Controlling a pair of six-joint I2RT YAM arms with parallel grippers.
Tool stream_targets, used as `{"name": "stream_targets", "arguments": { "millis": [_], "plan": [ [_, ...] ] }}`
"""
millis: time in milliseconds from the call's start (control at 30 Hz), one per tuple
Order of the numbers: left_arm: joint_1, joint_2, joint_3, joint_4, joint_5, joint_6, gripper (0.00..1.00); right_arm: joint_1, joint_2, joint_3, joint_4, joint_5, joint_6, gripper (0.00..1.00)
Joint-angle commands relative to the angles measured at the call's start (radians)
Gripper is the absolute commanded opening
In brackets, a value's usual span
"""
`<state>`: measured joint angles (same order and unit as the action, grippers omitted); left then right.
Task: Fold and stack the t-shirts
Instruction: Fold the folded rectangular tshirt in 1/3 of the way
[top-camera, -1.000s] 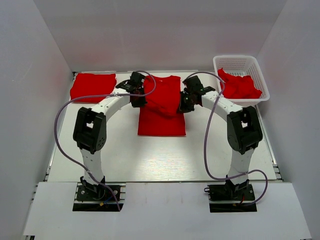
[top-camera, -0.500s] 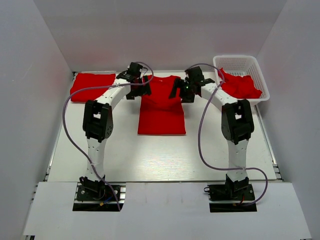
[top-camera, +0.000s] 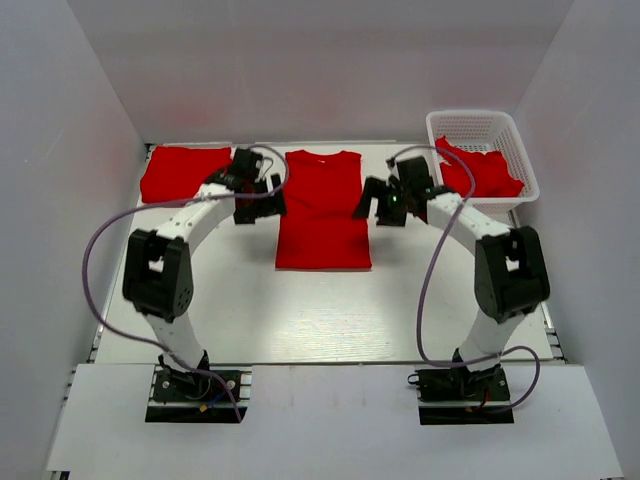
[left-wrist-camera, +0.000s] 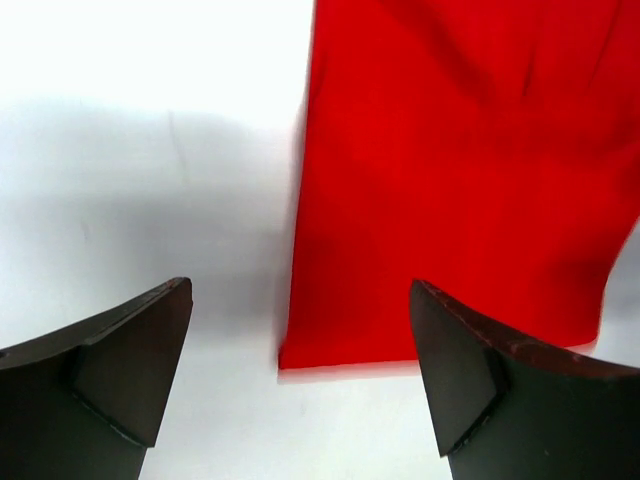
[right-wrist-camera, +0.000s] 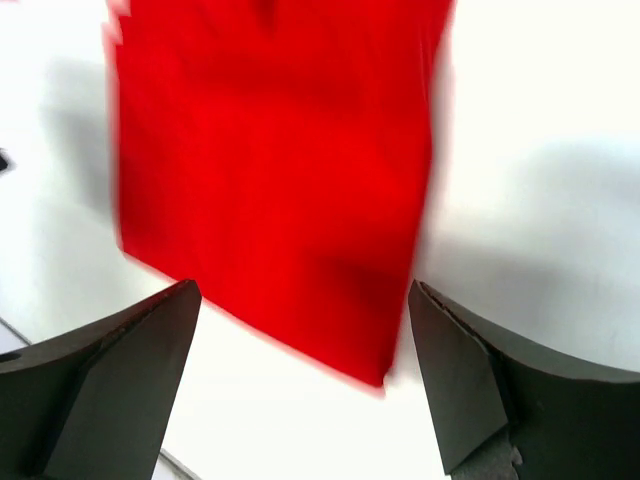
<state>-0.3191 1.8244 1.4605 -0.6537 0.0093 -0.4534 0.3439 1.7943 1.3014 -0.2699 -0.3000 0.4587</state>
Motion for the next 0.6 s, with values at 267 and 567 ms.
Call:
{"name": "stream_targets", "arguments": {
  "millis": [267,567],
  "plan": [
    [-0.057,-0.177,-0.368,0.143,0.116,-0.021,0.99,0.009,-0.187,-0.401,0.135,-0.039,-0.011,0.90],
    [-0.077,-0.071,-0.397,0.186,0.127,-0.011,0.92,0.009,-0.084,-0.410,0.211,-0.125,0.029,0.90]
  ]
}}
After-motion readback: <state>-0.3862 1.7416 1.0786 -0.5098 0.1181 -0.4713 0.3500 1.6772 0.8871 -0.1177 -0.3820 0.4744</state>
